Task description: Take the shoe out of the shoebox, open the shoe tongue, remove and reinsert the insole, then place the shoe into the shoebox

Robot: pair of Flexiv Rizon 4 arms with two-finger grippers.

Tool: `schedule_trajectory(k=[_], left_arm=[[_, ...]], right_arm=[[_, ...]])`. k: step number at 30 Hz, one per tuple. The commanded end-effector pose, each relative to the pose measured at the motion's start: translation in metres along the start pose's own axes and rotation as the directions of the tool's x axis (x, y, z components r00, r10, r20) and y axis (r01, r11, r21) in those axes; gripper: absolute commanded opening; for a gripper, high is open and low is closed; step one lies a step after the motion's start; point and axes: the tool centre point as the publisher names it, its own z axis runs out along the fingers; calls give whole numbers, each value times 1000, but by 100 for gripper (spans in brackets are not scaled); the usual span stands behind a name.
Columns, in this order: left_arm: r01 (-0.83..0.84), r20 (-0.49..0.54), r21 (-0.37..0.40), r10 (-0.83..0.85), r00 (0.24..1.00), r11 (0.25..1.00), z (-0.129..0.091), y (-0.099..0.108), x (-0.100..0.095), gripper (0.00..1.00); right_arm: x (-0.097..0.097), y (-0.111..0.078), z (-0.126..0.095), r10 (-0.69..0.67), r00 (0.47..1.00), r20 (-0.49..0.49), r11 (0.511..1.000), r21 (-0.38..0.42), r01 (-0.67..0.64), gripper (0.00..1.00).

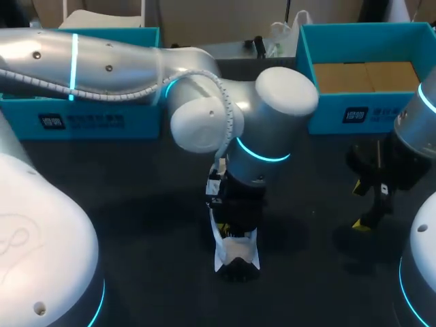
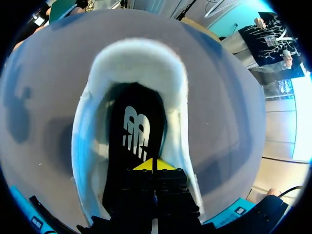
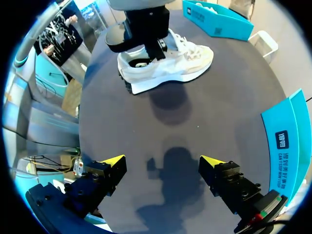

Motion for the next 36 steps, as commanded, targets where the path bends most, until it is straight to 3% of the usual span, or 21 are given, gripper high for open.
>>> schedule_trajectory(k=[1, 13, 20, 28, 36], left_arm=[[11, -4, 12, -11, 1000, 1000, 11, 1, -10, 0], [25, 92, 26, -28, 995, 999, -15, 5, -5, 0], [-19, 162, 128, -2, 987, 992, -24, -9, -3, 0], [-94, 195, 231, 49, 980, 968, -11, -38, -23, 0], [-110, 230, 168, 70, 971, 980, 5, -50, -33, 0]], right_arm=[[1, 0, 0, 1, 1000, 3, 1000, 2, -1, 100], [1, 0, 0, 1, 1000, 3, 1000, 2, -1, 100], [1, 0, 0, 1, 1000, 3, 1000, 2, -1, 100], [1, 0, 0, 1, 1000, 3, 1000, 2, -1, 100], [1, 0, 0, 1, 1000, 3, 1000, 2, -1, 100]])
